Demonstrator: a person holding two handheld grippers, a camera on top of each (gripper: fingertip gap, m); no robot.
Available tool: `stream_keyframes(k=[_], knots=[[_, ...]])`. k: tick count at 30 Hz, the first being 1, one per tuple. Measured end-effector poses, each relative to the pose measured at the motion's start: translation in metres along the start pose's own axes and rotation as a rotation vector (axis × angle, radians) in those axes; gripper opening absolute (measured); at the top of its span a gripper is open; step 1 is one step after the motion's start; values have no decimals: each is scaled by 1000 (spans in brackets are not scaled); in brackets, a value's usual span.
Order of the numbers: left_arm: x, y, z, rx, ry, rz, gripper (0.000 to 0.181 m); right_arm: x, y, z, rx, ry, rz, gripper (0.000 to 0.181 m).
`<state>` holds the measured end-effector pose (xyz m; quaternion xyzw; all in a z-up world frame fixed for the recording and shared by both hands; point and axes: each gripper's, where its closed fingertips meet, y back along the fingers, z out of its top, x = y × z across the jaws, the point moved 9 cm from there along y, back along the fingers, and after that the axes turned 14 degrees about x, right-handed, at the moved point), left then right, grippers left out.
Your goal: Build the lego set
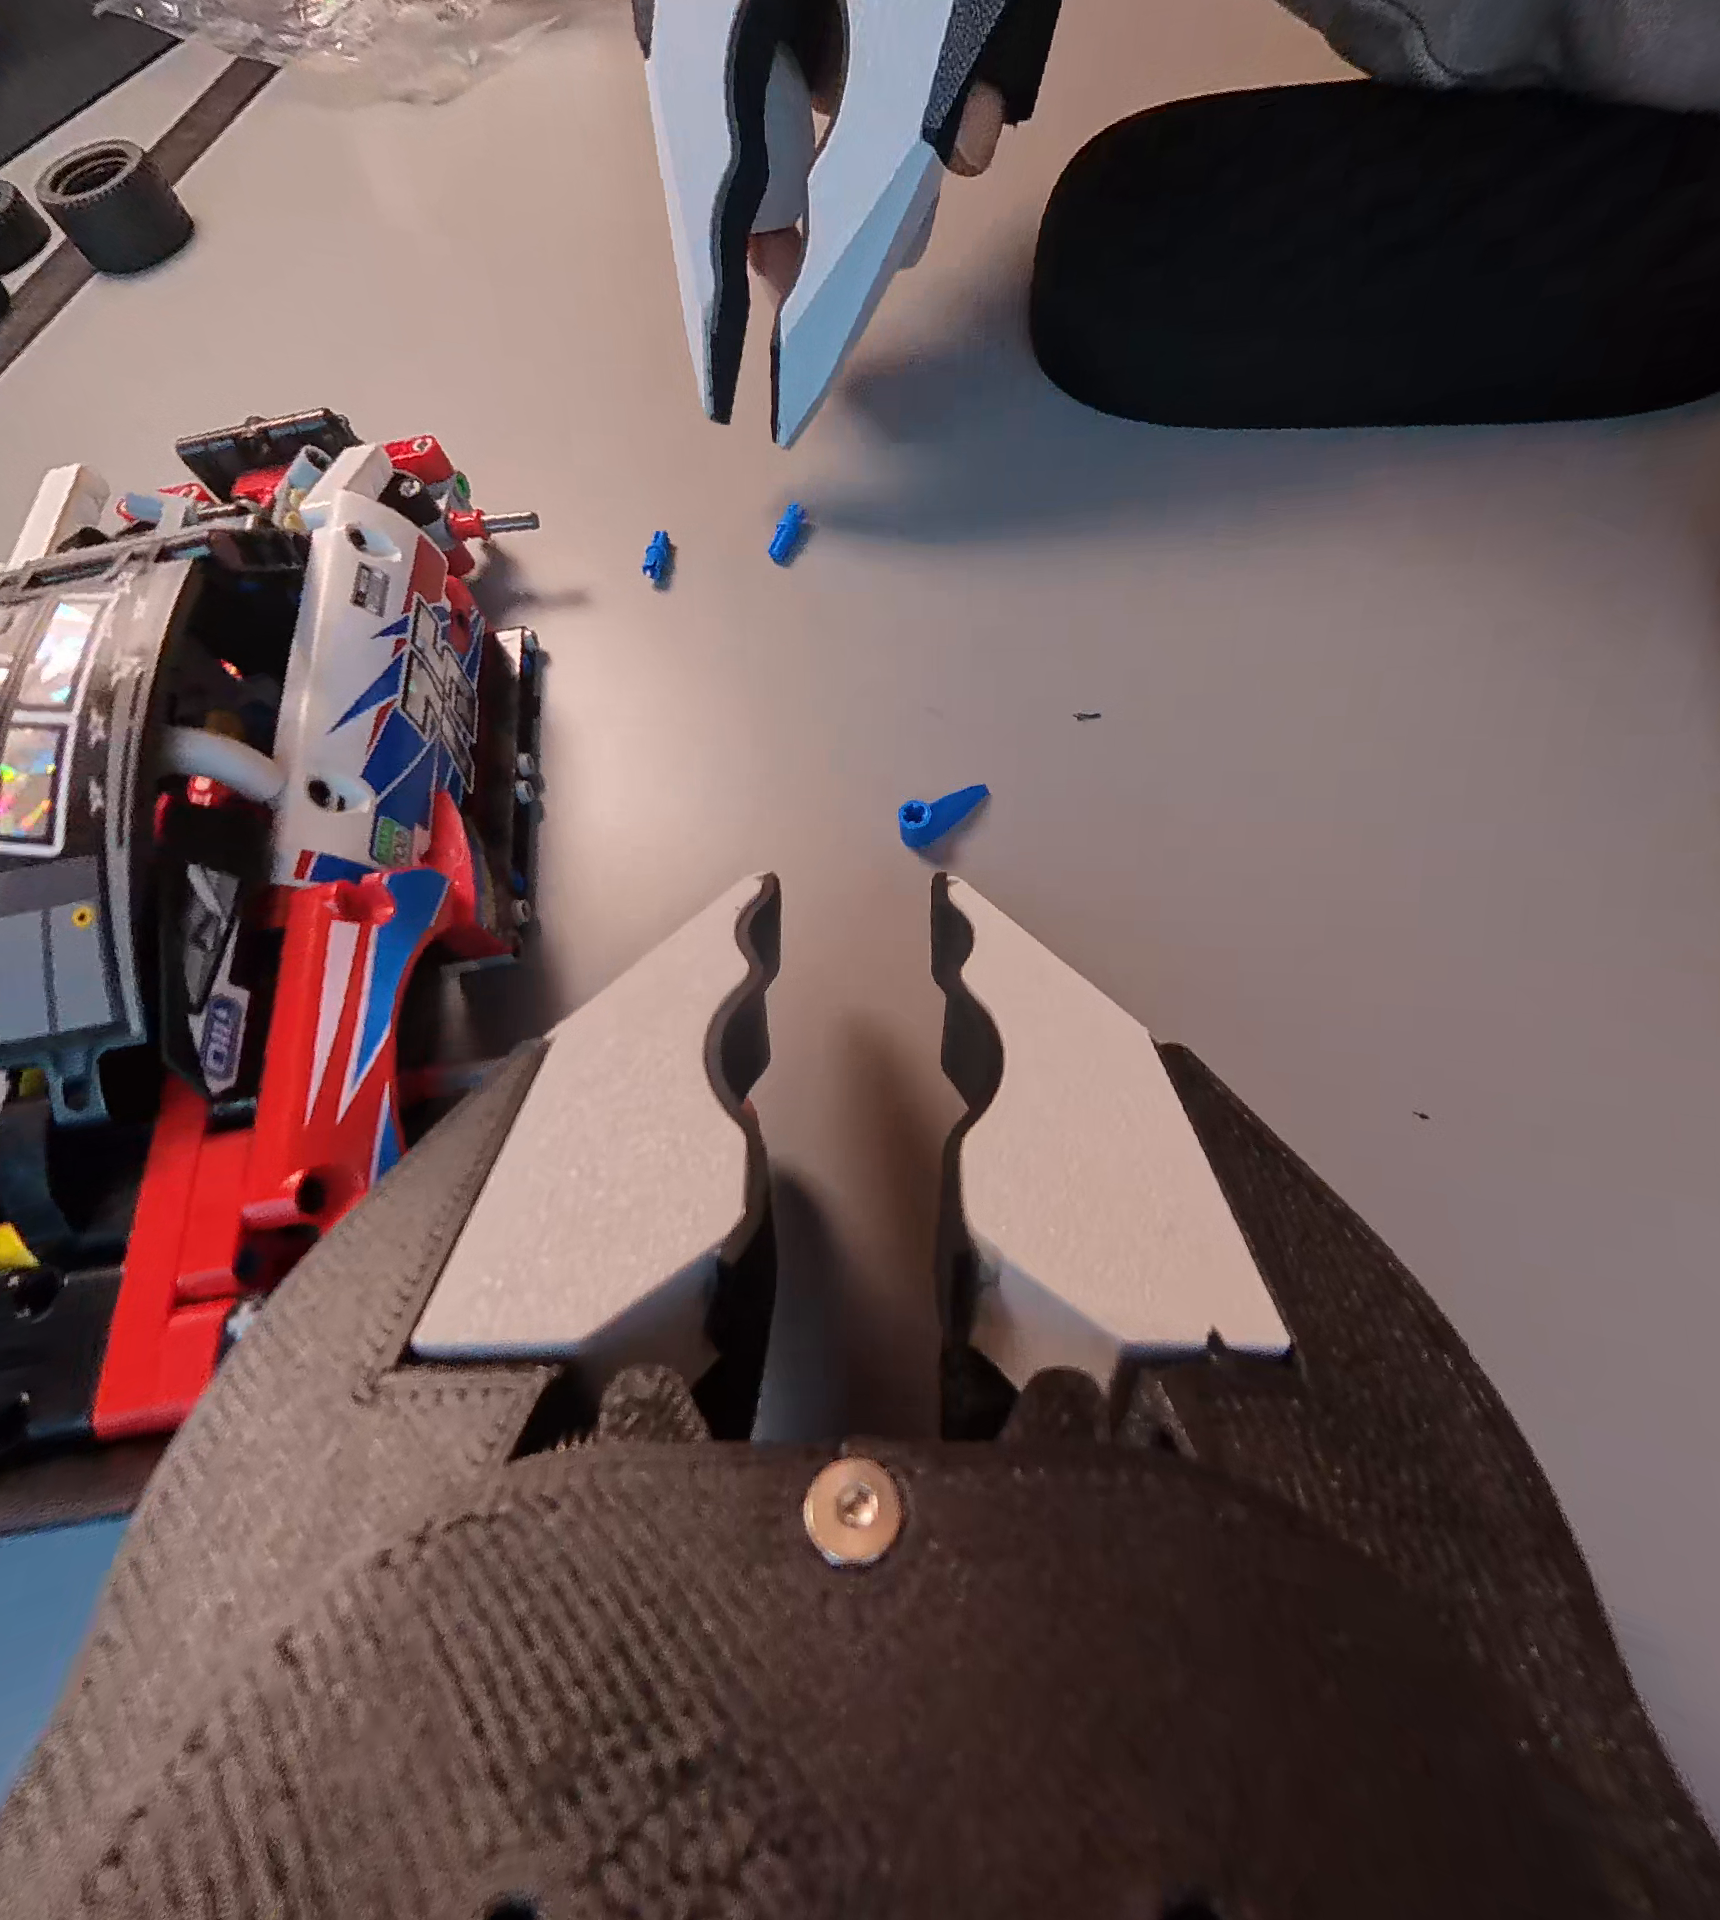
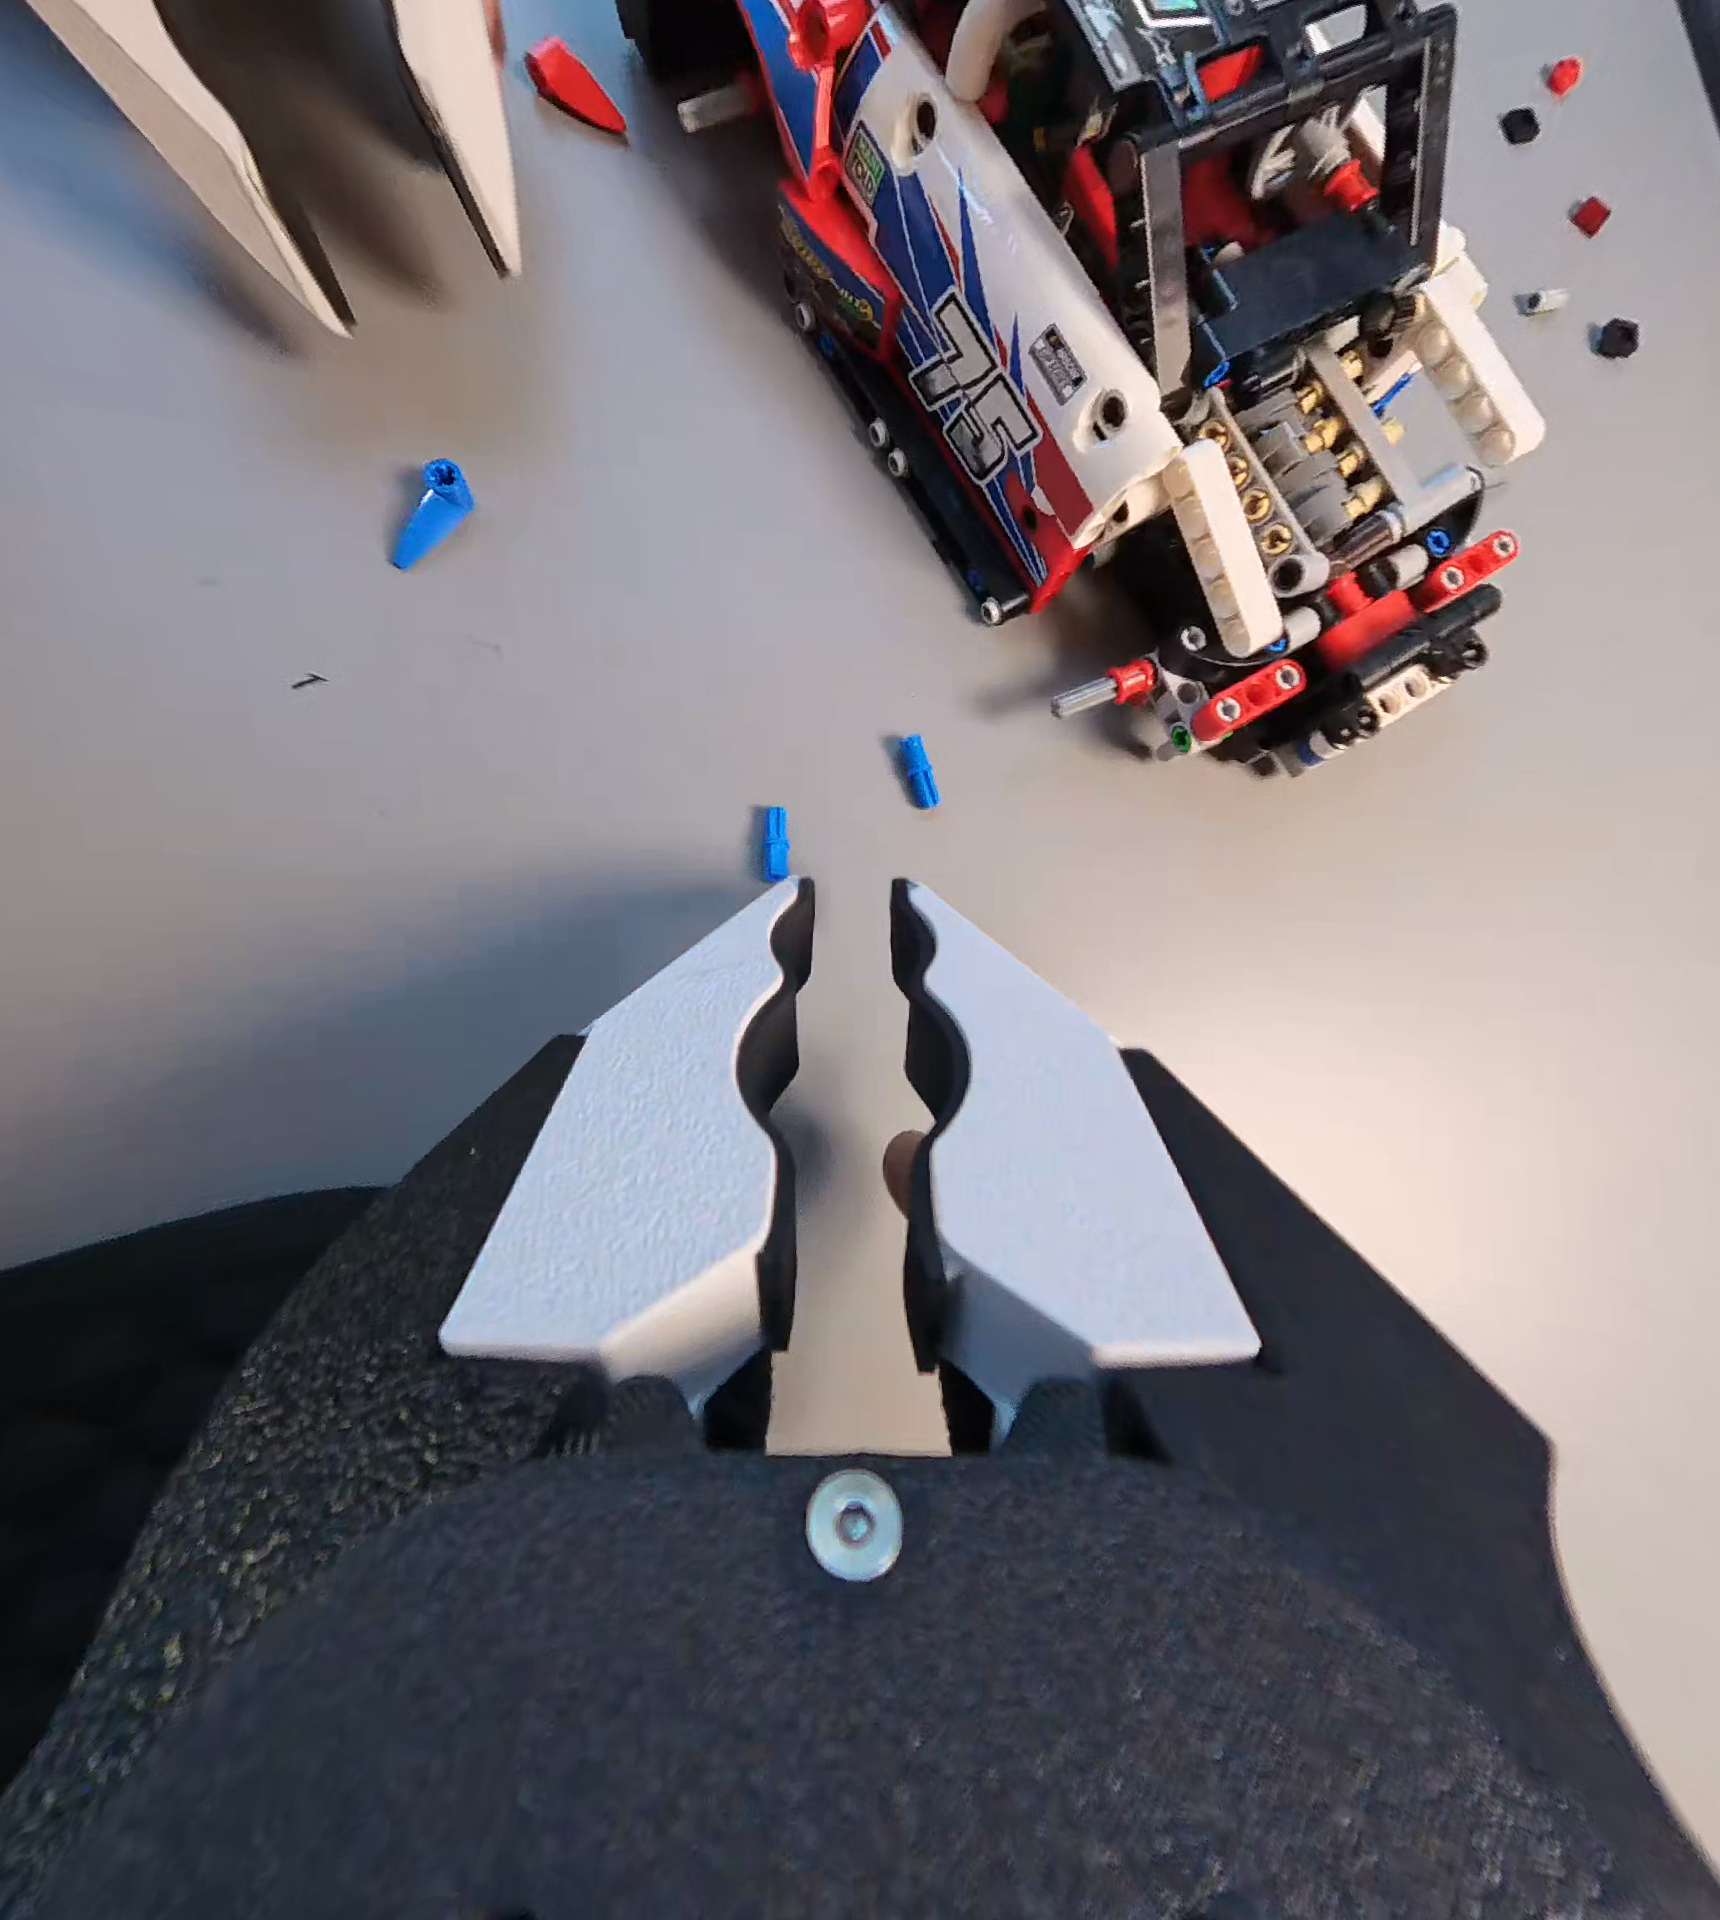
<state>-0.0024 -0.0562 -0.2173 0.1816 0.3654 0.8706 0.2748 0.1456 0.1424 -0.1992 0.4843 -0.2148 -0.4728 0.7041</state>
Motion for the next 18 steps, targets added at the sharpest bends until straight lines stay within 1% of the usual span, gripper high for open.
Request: stream_keyframes(k=[1, 4, 8, 11, 15, 18], knots=[[1, -3, 3, 15, -20, -11, 27, 2, -3, 2, 2, 10, 20, 12], [2, -14, 12, 70, -96, -52, 28, 11, -7, 7, 12, 52, 58, 12], [1, -23, 22, 97, -184, -105, 29, 16, -10, 10, 5, 64, 73, 12], [0, -27, 24, 128, -228, -152, 21, 17, -10, 9, -4, 62, 79, 11], [0, -26, 25, 186, -257, -163, 6, 17, -13, 7, 6, 59, 89, 12], [-1, -24, 25, 209, -253, -157, 6, 16, -13, 4, 10, 50, 93, 12]])
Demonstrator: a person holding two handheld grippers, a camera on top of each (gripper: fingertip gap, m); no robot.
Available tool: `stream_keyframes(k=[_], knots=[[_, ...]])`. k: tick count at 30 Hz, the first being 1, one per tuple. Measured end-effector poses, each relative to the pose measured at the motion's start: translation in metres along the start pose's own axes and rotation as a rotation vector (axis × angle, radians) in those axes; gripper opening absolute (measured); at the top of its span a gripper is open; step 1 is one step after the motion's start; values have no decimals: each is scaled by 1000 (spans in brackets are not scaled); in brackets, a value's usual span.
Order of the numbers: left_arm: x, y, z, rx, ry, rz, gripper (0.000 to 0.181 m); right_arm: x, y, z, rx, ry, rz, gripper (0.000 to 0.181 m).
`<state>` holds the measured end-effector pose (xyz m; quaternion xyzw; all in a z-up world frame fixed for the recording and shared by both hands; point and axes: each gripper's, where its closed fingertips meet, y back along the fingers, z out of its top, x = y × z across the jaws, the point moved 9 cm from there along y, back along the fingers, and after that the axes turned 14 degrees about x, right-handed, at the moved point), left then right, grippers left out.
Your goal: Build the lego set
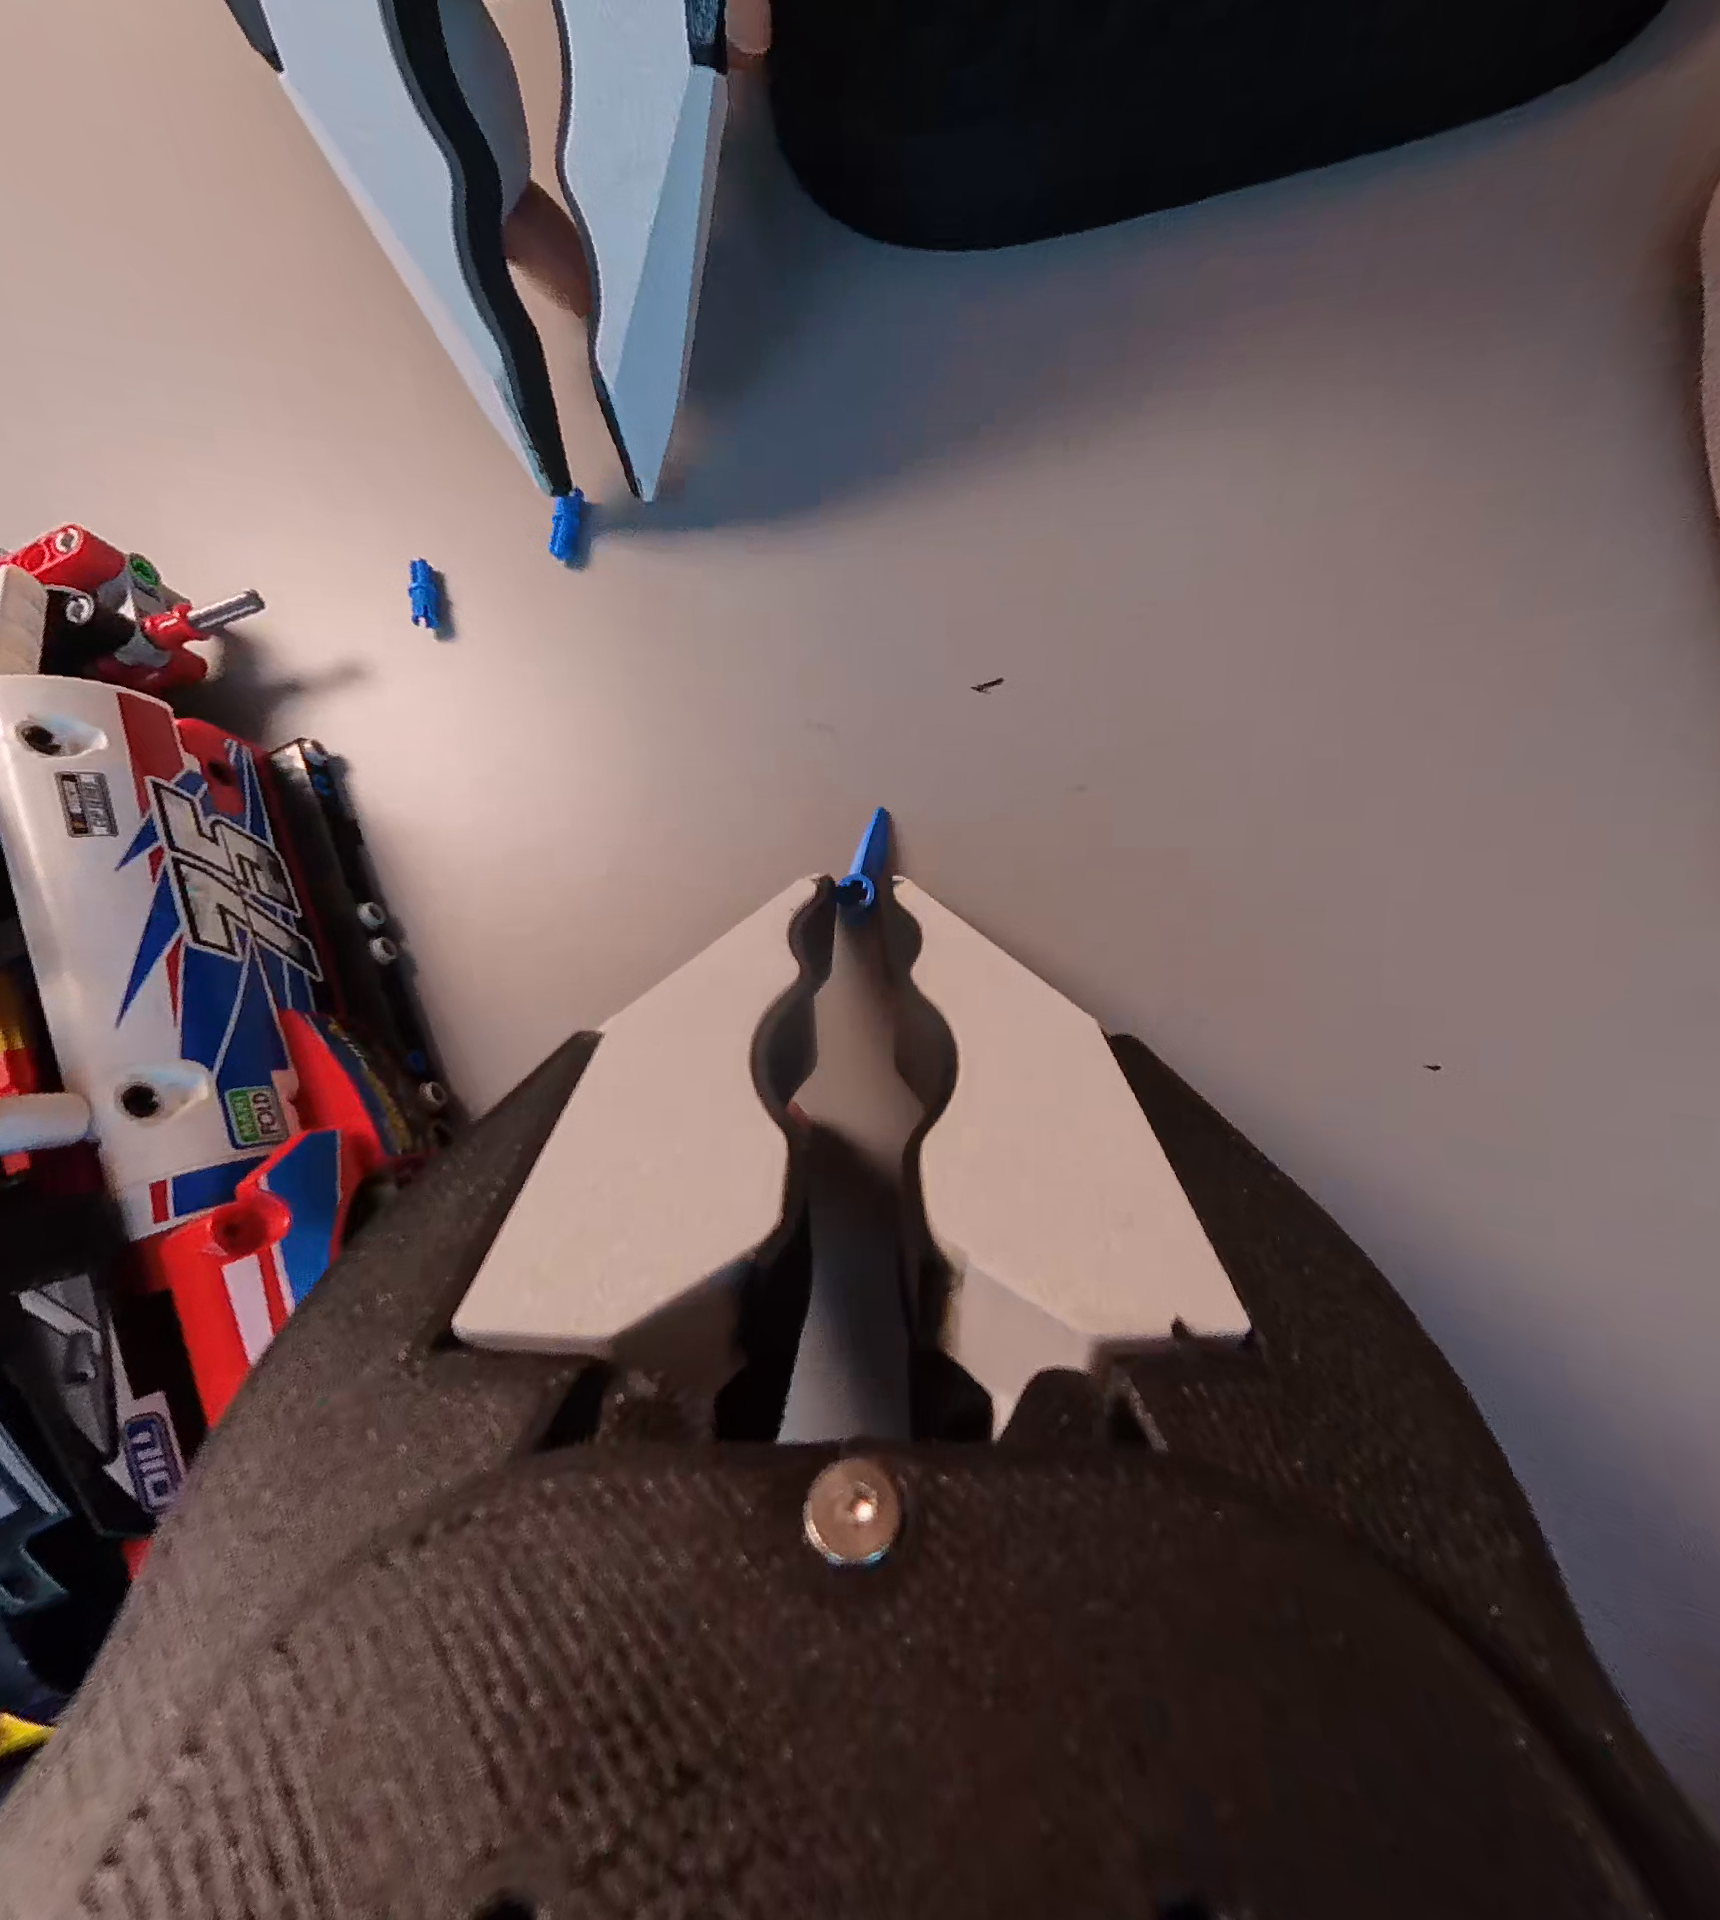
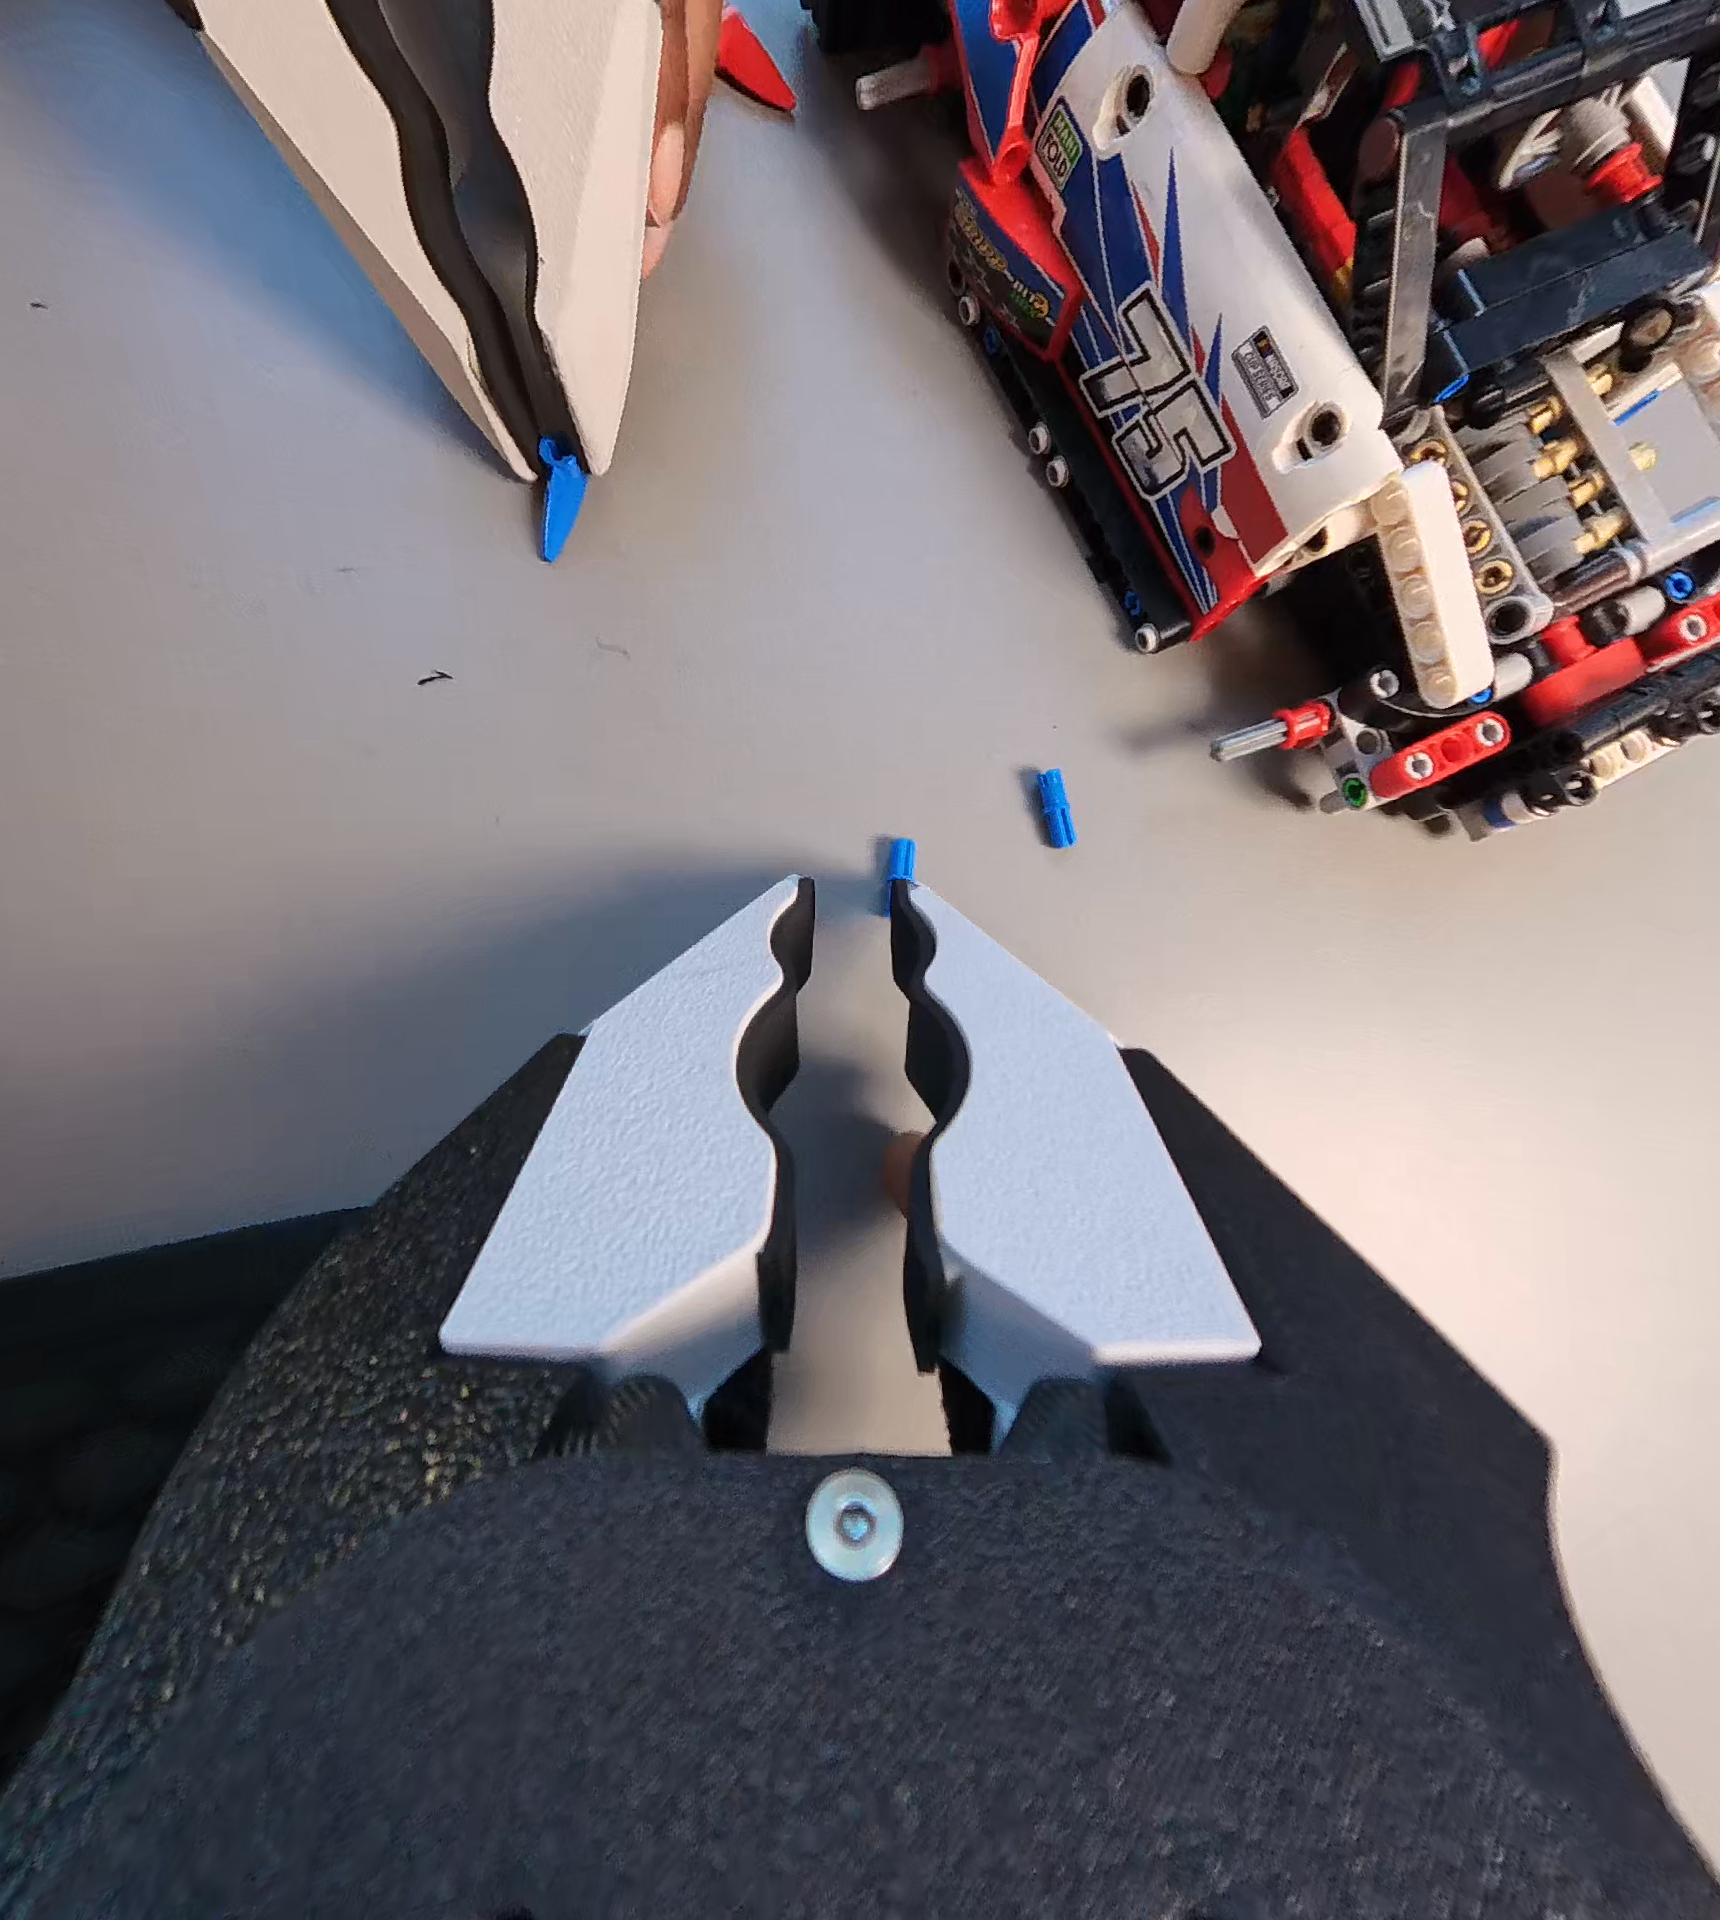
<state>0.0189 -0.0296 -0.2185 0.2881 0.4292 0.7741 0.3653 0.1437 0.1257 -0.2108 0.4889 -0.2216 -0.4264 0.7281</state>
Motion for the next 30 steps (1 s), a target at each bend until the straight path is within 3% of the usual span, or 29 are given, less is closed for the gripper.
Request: stream_keyframes(k=[14, 20, 23, 25, 30], knots=[[-1, 0, 5, 32, 51, 3, 6, -7, -2, -2, 4, -34, -37, 11], [2, 0, 3, -58, 142, -5, 5, -6, -5, 1, 22, -27, -58, 10], [5, 11, 4, -222, 275, -57, 5, -3, -6, 4, 29, -11, -65, 2], [11, 23, 2, -402, 418, -102, 5, 0, -7, 7, 26, 7, -59, 2], [29, 57, -18, -994, 845, -403, 4, 11, 17, 49, -354, -11, -81, 2]])
